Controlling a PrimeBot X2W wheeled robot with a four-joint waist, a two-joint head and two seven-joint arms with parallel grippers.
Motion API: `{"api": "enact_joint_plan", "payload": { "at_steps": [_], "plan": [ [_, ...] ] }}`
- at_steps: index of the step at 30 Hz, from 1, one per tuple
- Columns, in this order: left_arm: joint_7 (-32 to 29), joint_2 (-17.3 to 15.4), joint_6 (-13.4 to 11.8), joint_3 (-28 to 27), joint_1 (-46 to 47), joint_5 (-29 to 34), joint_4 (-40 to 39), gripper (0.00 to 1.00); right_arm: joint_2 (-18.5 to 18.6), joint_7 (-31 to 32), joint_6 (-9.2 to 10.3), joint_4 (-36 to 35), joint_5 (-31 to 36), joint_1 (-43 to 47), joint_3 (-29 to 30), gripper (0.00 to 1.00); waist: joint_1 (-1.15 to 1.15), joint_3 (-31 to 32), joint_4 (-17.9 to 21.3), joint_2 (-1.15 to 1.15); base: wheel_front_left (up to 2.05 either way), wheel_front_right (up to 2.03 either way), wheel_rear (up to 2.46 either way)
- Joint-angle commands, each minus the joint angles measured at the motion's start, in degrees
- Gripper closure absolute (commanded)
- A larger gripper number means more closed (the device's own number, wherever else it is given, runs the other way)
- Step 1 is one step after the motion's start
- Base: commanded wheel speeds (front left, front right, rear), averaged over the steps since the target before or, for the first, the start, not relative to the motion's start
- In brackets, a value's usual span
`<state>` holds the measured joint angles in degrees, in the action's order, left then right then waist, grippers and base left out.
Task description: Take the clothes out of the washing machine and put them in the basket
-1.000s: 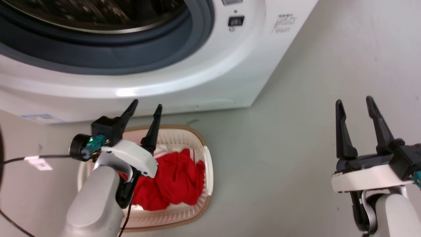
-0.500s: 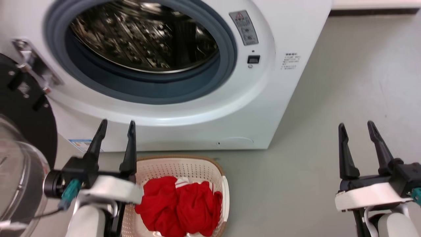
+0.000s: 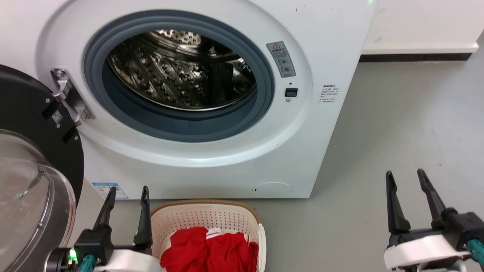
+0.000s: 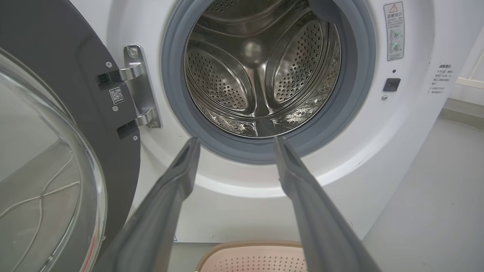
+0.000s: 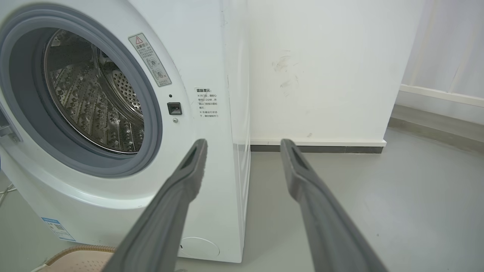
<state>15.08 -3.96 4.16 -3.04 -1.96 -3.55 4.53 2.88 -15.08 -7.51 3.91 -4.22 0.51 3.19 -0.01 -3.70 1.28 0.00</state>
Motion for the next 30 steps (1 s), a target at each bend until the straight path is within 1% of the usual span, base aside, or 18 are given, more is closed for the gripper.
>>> {"api": "enact_joint_plan", "payload": {
  "at_steps": [1, 6, 9, 24, 30],
  "plan": [
    [0.14, 0.19, -0.44, -0.21, -0.82, 0.28, -0.38, 0.00, -0.01, -0.12, 0.04, 0.06, -0.31, 0.99, 0.04, 0.00, 0.01, 0.85, 0.41, 0.00, 0.00, 0.00, 0.00],
    [0.13, 0.64, -1.22, 0.12, -2.80, 1.06, -1.03, 0.00, 0.00, -0.13, 0.04, 0.17, 0.75, 3.22, -0.89, 0.00, 0.01, 2.42, 0.86, 0.00, 0.00, 0.00, 0.00],
    [0.14, 0.74, -1.51, 0.07, -3.39, 1.41, -1.49, 0.00, 0.00, -0.13, 0.04, 0.20, 0.26, 3.86, -0.84, 0.00, 0.01, 2.76, 1.01, 0.00, 0.00, 0.00, 0.00],
    [0.13, 0.98, -1.20, 0.27, -3.24, 2.14, -1.70, 0.00, 0.00, -0.12, 0.04, -0.17, 0.05, 3.74, -1.00, 0.00, 0.01, 2.39, 1.71, 0.00, 0.00, 0.00, 0.00],
    [0.13, 1.04, -1.67, -0.11, -3.19, 1.53, -2.07, 0.00, 0.00, -0.13, 0.04, -0.10, 0.21, 3.61, -1.09, 0.00, 0.01, 2.12, 1.89, 0.00, 0.00, 0.00, 0.00]
  ]
}}
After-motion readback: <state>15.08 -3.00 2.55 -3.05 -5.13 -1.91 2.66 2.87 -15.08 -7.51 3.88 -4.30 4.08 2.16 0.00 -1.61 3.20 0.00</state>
